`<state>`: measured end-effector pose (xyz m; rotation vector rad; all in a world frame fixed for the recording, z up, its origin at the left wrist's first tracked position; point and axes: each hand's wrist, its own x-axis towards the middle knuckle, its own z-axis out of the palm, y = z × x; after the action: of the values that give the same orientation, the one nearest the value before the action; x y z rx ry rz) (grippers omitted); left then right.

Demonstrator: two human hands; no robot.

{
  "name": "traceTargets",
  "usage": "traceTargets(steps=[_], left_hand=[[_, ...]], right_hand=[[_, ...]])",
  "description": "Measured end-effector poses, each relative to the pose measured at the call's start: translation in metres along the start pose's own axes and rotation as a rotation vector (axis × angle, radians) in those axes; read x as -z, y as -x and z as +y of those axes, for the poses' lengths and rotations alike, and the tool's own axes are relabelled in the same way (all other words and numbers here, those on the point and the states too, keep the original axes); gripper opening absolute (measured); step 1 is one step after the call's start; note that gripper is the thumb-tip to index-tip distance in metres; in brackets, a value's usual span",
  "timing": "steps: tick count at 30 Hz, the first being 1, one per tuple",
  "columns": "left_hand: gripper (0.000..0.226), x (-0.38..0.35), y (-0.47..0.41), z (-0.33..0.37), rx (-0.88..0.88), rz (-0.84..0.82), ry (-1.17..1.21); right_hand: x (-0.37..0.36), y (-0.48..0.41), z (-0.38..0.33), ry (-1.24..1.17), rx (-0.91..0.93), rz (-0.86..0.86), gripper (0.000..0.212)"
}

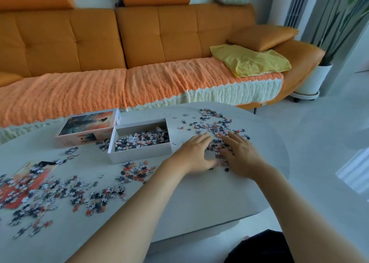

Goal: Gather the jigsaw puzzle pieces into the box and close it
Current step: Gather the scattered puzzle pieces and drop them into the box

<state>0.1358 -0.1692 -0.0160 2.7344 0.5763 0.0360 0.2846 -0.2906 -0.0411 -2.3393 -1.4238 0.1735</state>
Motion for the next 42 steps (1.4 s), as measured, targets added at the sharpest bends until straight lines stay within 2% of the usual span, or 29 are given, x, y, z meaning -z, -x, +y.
traceTargets(steps=[3,5,12,16,18,20,21,23,26,29,32,37,39,42], left_hand=[[0.103,-0.014,-0.015,-0.003,0.018,-0.096,-0.052],[0.103,-0.017,-0.017,-0.003,0.004,-0.056,-0.028],[0.056,-0.015,0.019,-0.024,-0.052,0.229,0.069],[0.039,-0.017,0.048,-0.044,-0.078,0.318,0.06],[0.032,-0.015,0.062,-0.05,-0.094,0.354,0.058],[0.029,-0.014,0.076,-0.053,-0.098,0.38,0.032],[0.03,-0.014,0.082,-0.056,-0.103,0.392,0.007],[0.038,-0.014,0.094,-0.06,-0.106,0.395,-0.033],[0.049,-0.011,0.115,-0.069,-0.077,0.389,-0.098],[0.065,-0.007,0.137,-0.078,0.021,0.353,-0.124],[0.076,-0.003,0.16,-0.089,0.129,0.291,-0.128],[0.104,-0.001,0.193,-0.104,0.349,0.054,-0.132],[0.106,0.001,0.195,-0.107,0.37,0.009,-0.113],[0.109,0.006,0.188,-0.103,0.342,0.02,-0.073]], right_hand=[[-0.009,0.0,0.004,0.095,-0.006,-0.062,0.057],[-0.014,-0.002,0.0,0.106,0.041,-0.053,0.056],[-0.035,0.0,-0.037,-0.16,0.19,0.078,0.032],[-0.044,0.01,-0.058,-0.229,0.272,0.081,0.03],[-0.043,0.015,-0.067,-0.292,0.265,0.124,0.029],[-0.041,0.018,-0.074,-0.228,0.192,0.222,0.031],[-0.039,0.018,-0.076,-0.137,0.124,0.23,0.037],[-0.039,0.019,-0.08,0.019,-0.018,0.115,0.053],[-0.044,0.02,-0.088,0.11,-0.024,-0.066,0.067],[-0.049,0.026,-0.106,0.057,0.053,-0.132,0.066],[-0.058,0.034,-0.131,0.008,0.124,-0.127,0.061],[-0.07,0.046,-0.169,-0.129,0.241,-0.093,0.043],[-0.068,0.048,-0.178,-0.248,0.263,-0.144,0.041],[-0.057,0.043,-0.175,-0.355,0.207,-0.061,0.037]])
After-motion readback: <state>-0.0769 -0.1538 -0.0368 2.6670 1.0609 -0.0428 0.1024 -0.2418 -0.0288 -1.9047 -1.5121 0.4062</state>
